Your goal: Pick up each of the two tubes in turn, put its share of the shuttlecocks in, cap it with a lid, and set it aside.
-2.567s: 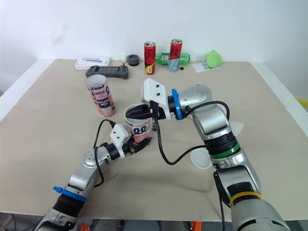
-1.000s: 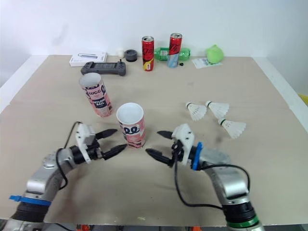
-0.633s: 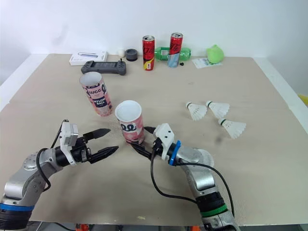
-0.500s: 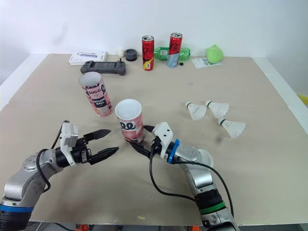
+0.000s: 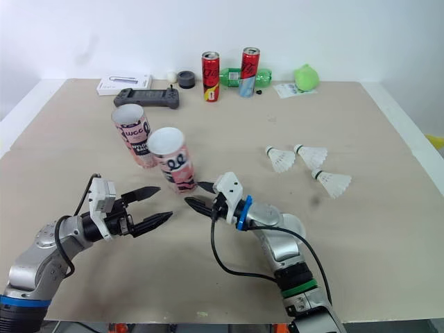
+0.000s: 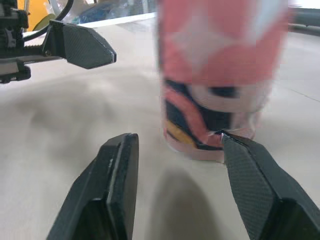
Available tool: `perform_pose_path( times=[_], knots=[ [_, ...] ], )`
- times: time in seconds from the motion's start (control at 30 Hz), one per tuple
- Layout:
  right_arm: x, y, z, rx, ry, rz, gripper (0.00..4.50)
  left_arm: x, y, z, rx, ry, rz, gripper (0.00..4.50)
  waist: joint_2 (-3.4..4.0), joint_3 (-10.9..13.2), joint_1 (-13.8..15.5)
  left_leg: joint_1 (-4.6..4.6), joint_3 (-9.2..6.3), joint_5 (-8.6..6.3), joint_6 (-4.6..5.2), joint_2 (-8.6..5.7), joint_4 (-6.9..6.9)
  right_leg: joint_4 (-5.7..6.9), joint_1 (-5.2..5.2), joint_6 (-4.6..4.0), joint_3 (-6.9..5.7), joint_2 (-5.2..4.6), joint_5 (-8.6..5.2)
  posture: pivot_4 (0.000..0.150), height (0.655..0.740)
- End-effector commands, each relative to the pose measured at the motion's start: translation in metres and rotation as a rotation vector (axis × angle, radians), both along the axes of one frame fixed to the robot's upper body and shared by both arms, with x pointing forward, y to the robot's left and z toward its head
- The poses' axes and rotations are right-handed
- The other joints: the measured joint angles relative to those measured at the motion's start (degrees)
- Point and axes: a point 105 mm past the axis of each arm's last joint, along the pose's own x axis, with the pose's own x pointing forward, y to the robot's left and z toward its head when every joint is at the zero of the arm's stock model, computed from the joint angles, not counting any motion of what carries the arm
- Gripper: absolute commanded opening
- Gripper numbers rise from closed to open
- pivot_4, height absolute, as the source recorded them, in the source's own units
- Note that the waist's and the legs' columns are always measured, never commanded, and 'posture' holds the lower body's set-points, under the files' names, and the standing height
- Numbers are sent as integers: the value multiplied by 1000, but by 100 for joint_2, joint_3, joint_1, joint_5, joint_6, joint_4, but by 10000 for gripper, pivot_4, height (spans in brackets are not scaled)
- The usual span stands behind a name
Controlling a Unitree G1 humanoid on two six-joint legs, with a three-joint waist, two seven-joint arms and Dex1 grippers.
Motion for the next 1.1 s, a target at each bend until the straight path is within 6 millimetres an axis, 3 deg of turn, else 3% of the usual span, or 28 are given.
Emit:
perform_pose_path(
  times=[0.03, 0.1, 0.27, 0.73, 1.1],
  knots=[
    [-1, -1, 16, 29, -49, 4, 29008, 0, 0, 2, 3, -31, -1, 45000, 0, 0, 0, 0, 0, 0, 0, 0, 0, 0, 0, 0, 0, 0, 0, 1500, 7400],
    [2, -2, 17, 19, -52, -5, 29008, 1, 1, 1, 4, -31, 1, 45000, 0, 0, 0, 1, 0, 0, 0, 0, 0, 2, -1, 0, 0, 1, 0, 1500, 7400],
    [18, -4, 23, 75, -12, -80, 44264, 4, 3, 0, -2, -44, 22, 45000, 0, 0, 0, 1, 1, 0, 0, 0, 9, 4, 0, -3, 0, 1, 5, 1500, 7400],
    [44, 45, 26, 76, -2, -49, 44264, 1, 4, -3, -3, -47, 43, 45000, 0, 0, -31, 5, 2, 2, 0, 9, 21, 16, 0, -35, 0, 9, 31, 1500, 7400],
    [57, 65, 25, 55, -20, -24, 44264, -1, 4, -4, -1, -47, 60, 45000, 0, 0, -48, 8, 2, 3, 0, 14, 20, 19, 0, -55, -1, 14, 44, 1500, 7400]
  ],
)
